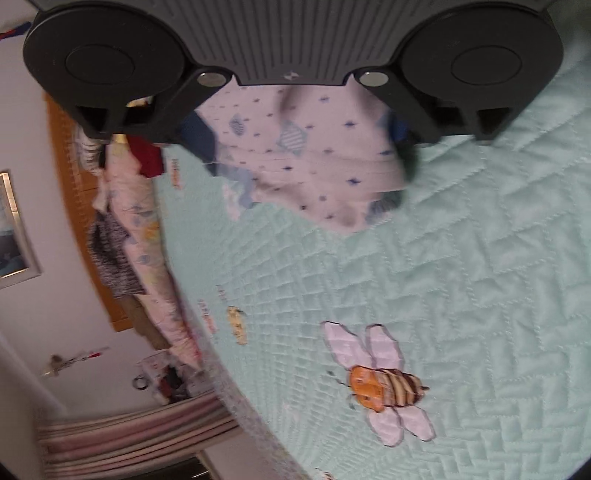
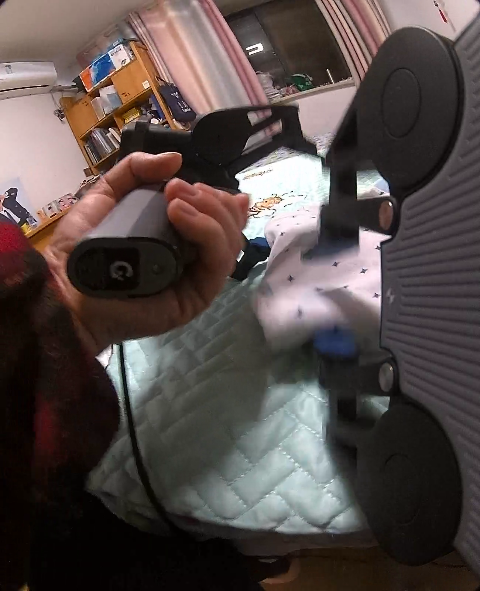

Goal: Fold clothes
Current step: 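Grasp the hem end with the left gripper and lift it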

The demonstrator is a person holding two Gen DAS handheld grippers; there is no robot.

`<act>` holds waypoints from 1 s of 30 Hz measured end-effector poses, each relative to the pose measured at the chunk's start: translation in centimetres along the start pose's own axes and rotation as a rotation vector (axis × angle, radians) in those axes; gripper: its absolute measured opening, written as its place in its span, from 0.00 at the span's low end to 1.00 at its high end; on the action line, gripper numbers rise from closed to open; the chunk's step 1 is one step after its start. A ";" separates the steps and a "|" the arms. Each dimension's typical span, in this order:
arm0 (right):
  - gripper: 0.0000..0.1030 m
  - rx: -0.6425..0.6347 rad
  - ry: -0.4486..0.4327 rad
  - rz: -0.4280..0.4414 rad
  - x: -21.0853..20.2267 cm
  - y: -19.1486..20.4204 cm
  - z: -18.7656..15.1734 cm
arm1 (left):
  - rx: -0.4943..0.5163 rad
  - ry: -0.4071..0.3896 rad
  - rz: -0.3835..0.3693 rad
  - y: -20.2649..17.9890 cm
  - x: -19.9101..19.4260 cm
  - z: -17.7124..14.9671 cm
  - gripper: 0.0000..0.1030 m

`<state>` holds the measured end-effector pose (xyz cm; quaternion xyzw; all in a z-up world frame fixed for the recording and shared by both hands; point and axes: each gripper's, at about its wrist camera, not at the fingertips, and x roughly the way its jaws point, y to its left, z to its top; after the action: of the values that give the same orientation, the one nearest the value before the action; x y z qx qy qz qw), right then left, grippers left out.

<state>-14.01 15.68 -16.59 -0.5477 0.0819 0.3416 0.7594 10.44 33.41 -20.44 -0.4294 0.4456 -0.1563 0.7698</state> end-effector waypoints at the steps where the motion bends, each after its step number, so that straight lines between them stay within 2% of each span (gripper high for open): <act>1: 0.17 0.005 -0.014 -0.008 -0.2 0.0 -0.1 | -0.012 0.003 0.014 0.2 -0.2 0.1 0.50; 2: 0.17 0.015 -0.030 -0.020 -0.2 0.0 -0.3 | -0.023 0.005 0.027 0.4 -0.3 0.3 0.36; 5: 0.14 0.087 -0.066 -0.043 -0.6 -1.0 -0.6 | -0.050 0.013 0.055 0.9 -0.5 0.4 0.19; 7: 0.13 0.162 -0.084 -0.048 -0.8 -1.9 -0.5 | -0.038 -0.004 0.073 0.3 -0.8 0.3 0.17; 12: 0.13 0.332 -0.115 -0.050 -1.6 -4.6 -0.6 | -0.037 -0.046 0.059 -2.1 -1.4 0.1 0.14; 19: 0.13 0.535 -0.151 -0.096 -2.5 -8.4 -2.8 | 0.006 -0.049 0.022 -8.1 -0.5 -0.6 0.14; 23: 0.13 0.786 -0.167 -0.073 -5.6 -9.8 -7.1 | 0.066 -0.018 0.027 -12.7 2.0 -1.6 0.14; 30: 0.13 1.230 -0.152 -0.027 -8.5 -12.0 -17.3 | 0.195 0.080 0.081 -20.2 9.7 -5.4 0.14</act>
<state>-8.82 -5.35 -9.77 0.0151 0.2026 0.2604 0.9439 14.26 12.76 -10.93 -0.3276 0.4757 -0.1846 0.7952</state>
